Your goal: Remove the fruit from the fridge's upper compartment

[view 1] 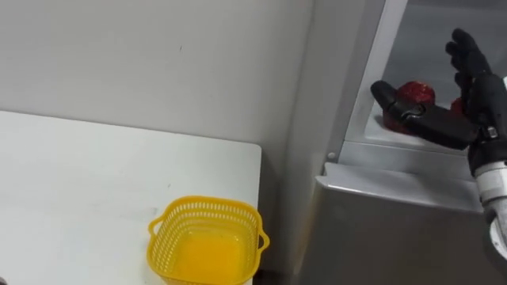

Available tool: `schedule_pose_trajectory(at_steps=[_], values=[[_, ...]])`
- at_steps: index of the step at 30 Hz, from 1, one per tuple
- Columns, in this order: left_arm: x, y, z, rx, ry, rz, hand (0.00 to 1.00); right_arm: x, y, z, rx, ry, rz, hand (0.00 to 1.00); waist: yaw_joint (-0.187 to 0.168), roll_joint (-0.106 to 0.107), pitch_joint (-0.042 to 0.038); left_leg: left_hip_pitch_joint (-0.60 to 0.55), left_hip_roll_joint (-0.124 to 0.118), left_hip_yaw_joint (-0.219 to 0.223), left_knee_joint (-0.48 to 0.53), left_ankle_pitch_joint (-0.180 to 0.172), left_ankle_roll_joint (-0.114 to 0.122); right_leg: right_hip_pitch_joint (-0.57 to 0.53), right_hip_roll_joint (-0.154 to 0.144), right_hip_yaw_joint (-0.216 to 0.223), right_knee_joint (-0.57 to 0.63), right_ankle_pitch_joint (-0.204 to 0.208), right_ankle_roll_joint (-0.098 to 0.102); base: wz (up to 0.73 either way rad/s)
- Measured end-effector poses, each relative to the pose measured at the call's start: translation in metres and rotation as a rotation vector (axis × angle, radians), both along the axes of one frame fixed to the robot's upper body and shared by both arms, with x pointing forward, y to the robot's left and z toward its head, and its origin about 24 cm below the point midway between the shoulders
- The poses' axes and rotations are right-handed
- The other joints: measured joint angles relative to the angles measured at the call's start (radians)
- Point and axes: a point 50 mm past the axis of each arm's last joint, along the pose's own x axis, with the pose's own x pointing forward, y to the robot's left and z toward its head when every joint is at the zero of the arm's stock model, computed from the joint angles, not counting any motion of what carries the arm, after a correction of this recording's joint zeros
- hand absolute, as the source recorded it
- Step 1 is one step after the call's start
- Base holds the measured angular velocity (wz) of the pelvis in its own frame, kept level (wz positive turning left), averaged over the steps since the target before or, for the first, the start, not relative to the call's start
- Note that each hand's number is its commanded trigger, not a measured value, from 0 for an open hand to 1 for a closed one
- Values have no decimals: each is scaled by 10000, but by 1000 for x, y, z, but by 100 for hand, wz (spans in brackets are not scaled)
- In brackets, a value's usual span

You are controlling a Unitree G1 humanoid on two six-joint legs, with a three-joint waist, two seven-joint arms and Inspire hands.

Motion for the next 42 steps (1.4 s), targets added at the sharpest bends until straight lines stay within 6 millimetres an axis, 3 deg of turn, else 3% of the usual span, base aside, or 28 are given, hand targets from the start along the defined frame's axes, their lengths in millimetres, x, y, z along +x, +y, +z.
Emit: schedule_pose_trajectory(at_steps=[9, 33, 39, 42], values=[[0, 1, 0, 93, 75, 56, 0, 4, 1, -4, 214, 591, 583, 0, -129, -74, -51, -59, -6, -66, 47, 0, 1, 5, -16, -13, 3, 0, 0, 1], [3, 2, 2, 76, 148, 111, 0, 8, -2, -14, -425, 1889, 1331, 0, -198, -50, -72, -175, 17, -121, 290, -6, 2, 13, -53, -241, 33, 17, -27, 1], [3, 5, 2, -45, 406, 209, 0, 10, -7, -20, -663, 2471, 1482, 0, -177, -139, -130, -161, 22, -127, 296, -6, 2, 38, -59, -231, 35, 17, -28, 0], [4, 5, 3, -93, 438, 210, 0, 10, -7, -22, -819, 2650, 1450, 0, -194, -189, -116, -172, 19, -126, 289, -10, 5, 37, -53, -226, 40, 21, -34, 0]])
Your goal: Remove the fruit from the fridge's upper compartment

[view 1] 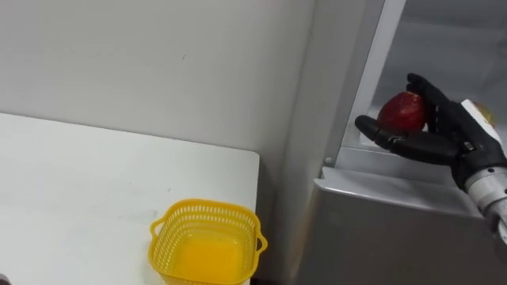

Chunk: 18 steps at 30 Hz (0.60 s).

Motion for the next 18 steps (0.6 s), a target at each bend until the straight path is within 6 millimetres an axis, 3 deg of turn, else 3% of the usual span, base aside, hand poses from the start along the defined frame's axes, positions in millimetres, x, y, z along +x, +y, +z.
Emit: schedule_pose_trajectory(at_steps=[12, 16, 17, 18], values=[[4, 4, 2, 43, -34, -50, 0, 0, -1, 0, -638, 166, -131, 0, 10, -70, 47, -85, 14, 1, 24, -4, 3, -62, 37, -1, 7, 19, -31, 0], [4, 5, 2, 101, 17, -36, 0, 0, -2, 1, -859, 221, -124, 39, 10, -63, 59, -84, 16, 2, 23, -4, 3, -65, 40, 8, 7, 20, -32, 0], [4, 6, 2, 105, 24, -34, 0, 0, -2, 1, -894, 229, -122, 58, 10, -62, 59, -84, 17, 2, 22, -4, 3, -65, 41, 10, 7, 20, -32, 0], [4, 6, 2, 115, 36, -30, 0, 0, -3, 1, -926, 227, -139, 62, 10, -61, 60, -84, 21, 2, 21, -4, 3, -65, 45, 13, 7, 21, -33, 0]])
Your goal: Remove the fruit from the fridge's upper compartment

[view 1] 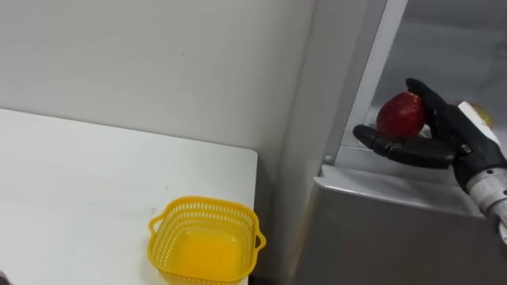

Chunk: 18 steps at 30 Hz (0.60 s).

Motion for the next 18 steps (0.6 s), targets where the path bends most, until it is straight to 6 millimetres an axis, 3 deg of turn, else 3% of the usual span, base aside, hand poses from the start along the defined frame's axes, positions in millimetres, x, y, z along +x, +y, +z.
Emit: schedule_pose_trajectory(at_steps=[2, 18], values=[[0, 0, 0, 12, 28, 11, 0, 0, -1, 1, -5, -32, -68, 100, -4, 4, 3, 2, 5, 1, 0, 0, -1, -1, 7, 6, 0, 1, -2, 0], [9, -3, 0, 5, -14, -612, 0, 11, 8, 18, -913, -597, -404, 100, 49, 120, 68, 1, 23, 38, 25, -5, -7, -5, 34, 125, 0, 22, -35, 0]])
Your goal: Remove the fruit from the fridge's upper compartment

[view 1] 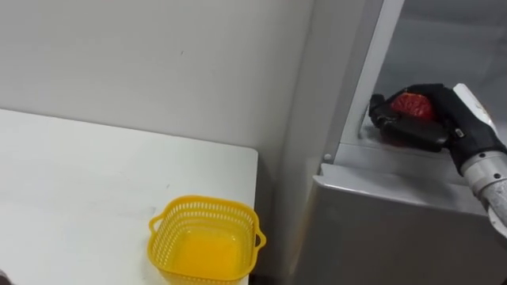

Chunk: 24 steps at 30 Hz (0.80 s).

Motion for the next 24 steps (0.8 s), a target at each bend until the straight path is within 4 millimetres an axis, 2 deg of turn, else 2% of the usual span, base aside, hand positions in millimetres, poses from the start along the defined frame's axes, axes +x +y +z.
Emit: schedule_pose_trajectory(at_steps=[11, 24], values=[[3, -2, 0, 10, -106, -244, 0, 0, 1, 3, -216, -338, -123, 100, 177, 124, -2, 141, 15, 41, 21, 2, -3, 35, -4, 77, -7, 0, 0, -1], [4, -2, 0, 102, -218, -308, 0, 1, 3, 0, -279, -415, -232, 100, 199, 5, -35, 150, 112, 236, -30, -24, -58, 32, 29, 137, -4, 0, -2, -1]])
